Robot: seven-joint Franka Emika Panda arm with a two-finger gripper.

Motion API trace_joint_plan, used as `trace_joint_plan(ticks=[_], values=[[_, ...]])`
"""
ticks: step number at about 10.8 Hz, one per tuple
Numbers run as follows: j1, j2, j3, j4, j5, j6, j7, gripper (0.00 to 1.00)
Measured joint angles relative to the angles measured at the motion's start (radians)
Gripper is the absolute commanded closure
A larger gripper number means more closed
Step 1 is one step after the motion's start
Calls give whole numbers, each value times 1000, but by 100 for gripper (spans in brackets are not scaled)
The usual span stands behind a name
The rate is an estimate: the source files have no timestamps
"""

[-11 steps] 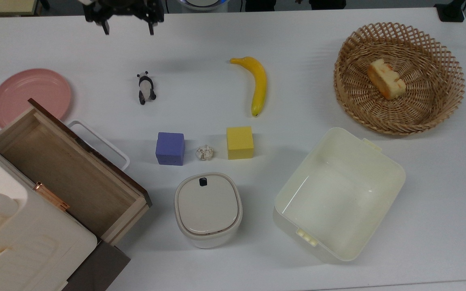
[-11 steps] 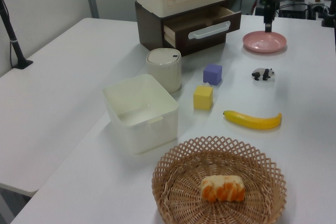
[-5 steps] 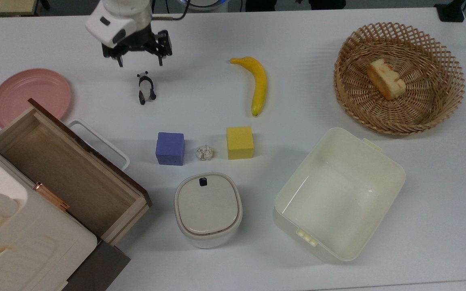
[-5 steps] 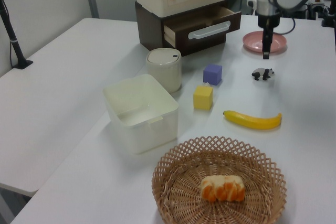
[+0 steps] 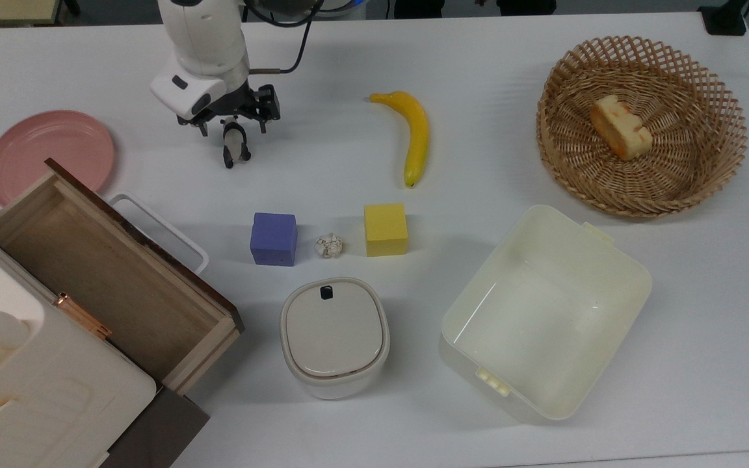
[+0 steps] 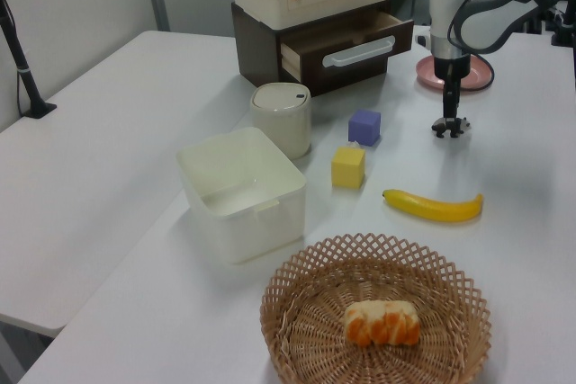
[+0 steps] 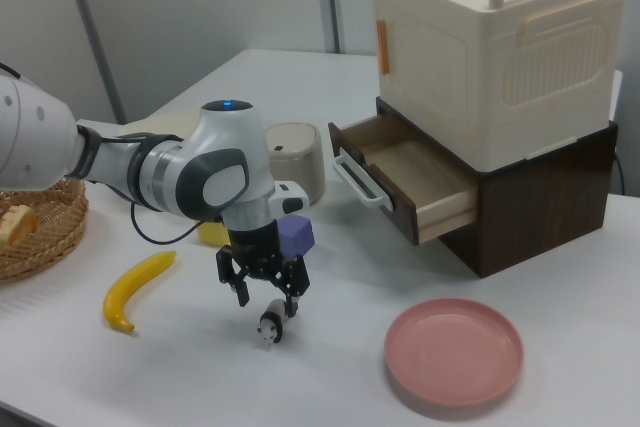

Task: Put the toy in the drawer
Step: 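Lower the gripper and close it on the panda figurine, then lift the panda and carry it over the open wooden drawer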

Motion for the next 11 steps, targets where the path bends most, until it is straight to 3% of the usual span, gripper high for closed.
trace_joint_plan(ticks=[1, 5, 8, 11], values=[[-1, 9, 0, 0, 0, 7, 0, 51], [-1, 25, 0, 4, 0, 15, 0, 78], [-1, 24, 0, 20, 0, 20, 0, 80], [0, 5, 0, 132, -2, -35, -25, 80]])
